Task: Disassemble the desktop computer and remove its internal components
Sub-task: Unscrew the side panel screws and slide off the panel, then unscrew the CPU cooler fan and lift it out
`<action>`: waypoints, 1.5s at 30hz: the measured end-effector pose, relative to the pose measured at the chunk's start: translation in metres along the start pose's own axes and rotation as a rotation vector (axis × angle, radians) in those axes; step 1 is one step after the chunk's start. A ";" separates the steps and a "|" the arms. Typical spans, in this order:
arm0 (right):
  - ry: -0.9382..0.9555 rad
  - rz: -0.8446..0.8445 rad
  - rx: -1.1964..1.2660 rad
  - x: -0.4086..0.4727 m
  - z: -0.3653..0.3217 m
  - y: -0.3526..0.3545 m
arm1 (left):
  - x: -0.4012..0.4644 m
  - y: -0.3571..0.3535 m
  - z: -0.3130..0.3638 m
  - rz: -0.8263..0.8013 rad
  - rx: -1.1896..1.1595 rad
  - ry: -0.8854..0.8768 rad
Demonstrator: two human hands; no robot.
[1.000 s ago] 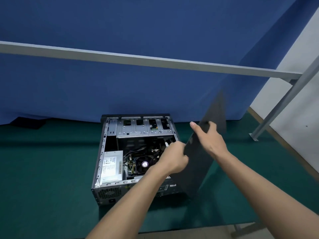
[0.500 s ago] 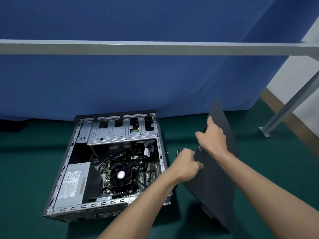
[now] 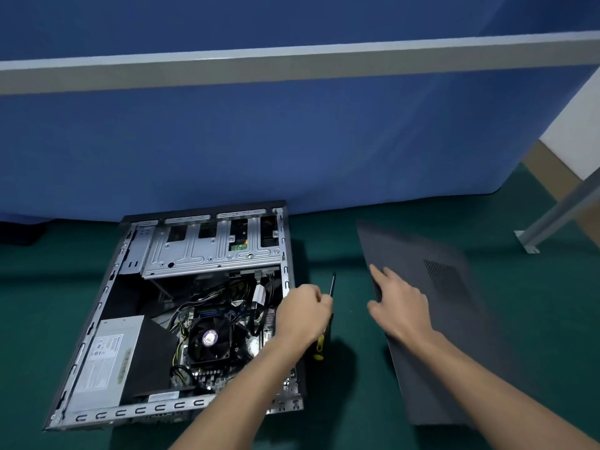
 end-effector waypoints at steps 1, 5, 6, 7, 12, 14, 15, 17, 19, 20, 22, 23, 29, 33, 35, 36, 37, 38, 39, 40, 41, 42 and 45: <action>0.010 -0.033 -0.036 -0.001 0.003 -0.011 | 0.000 0.001 0.008 0.093 0.103 -0.086; 0.034 -0.179 -0.150 -0.006 0.006 -0.058 | -0.001 0.003 0.012 0.253 0.251 -0.225; 0.036 -0.208 -0.165 -0.007 0.006 -0.069 | 0.000 0.005 0.006 0.276 0.263 -0.201; 0.037 -0.230 -0.176 -0.007 0.006 -0.079 | 0.000 0.007 0.001 0.293 0.264 -0.186; 0.055 -0.296 -0.275 -0.002 0.004 -0.122 | 0.001 0.010 -0.001 0.364 0.225 -0.118; 0.072 -0.328 -0.328 -0.001 0.004 -0.136 | 0.003 0.009 -0.004 0.372 0.208 -0.098; 0.079 -0.342 -0.349 -0.001 0.004 -0.142 | 0.003 0.008 -0.006 0.371 0.206 -0.095; 0.093 -0.351 -0.382 -0.003 0.005 -0.149 | 0.005 0.007 -0.008 0.363 0.208 -0.090; 0.111 -0.349 -0.385 -0.004 0.006 -0.151 | 0.007 0.005 -0.009 0.359 0.195 -0.084; 0.109 -0.332 -0.364 -0.002 0.006 -0.149 | 0.007 0.005 -0.010 0.359 0.182 -0.085; 0.092 -0.243 -0.290 0.005 0.000 -0.138 | 0.006 0.006 -0.011 0.365 0.152 -0.082; 0.082 -0.205 -0.252 0.009 -0.005 -0.134 | 0.006 0.006 -0.012 0.369 0.142 -0.080; -0.128 -0.409 0.079 0.014 -0.030 -0.151 | 0.008 0.008 -0.013 0.398 0.129 -0.082; -0.207 -0.461 0.237 0.012 -0.032 -0.157 | 0.008 0.007 -0.016 0.409 0.141 -0.068; -0.230 -0.440 0.339 0.008 -0.029 -0.153 | 0.008 0.006 -0.019 0.390 0.122 -0.050; -0.240 -0.403 0.395 0.005 -0.026 -0.147 | 0.008 0.006 -0.020 0.386 0.102 -0.046; -0.242 -0.357 0.442 0.003 -0.024 -0.138 | 0.007 0.007 -0.021 0.386 0.076 -0.043; -0.233 -0.308 0.479 0.002 -0.022 -0.128 | 0.005 0.009 -0.022 0.382 0.040 -0.037; -0.214 -0.259 0.510 0.002 -0.020 -0.116 | 0.003 0.011 -0.025 0.370 -0.002 -0.031; -0.186 -0.211 0.536 0.003 -0.019 -0.103 | 0.001 0.013 -0.027 0.353 -0.037 -0.029; -0.154 -0.165 0.557 0.004 -0.020 -0.088 | -0.002 0.018 -0.029 0.347 -0.050 -0.035; -0.119 -0.120 0.580 0.006 -0.022 -0.073 | -0.004 0.026 -0.031 0.359 -0.048 -0.049; -0.015 -0.009 0.751 0.008 -0.038 -0.030 | -0.010 0.064 -0.045 0.443 -0.065 -0.050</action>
Point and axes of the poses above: each hand's wrist, its own x-axis towards the middle knuckle, its own y-axis out of the back of the hand, z = x × y, the point moved 8 cm from there along x, towards the middle knuckle, and after that the axes turned 3 degrees about -x, right-handed, at the moved point
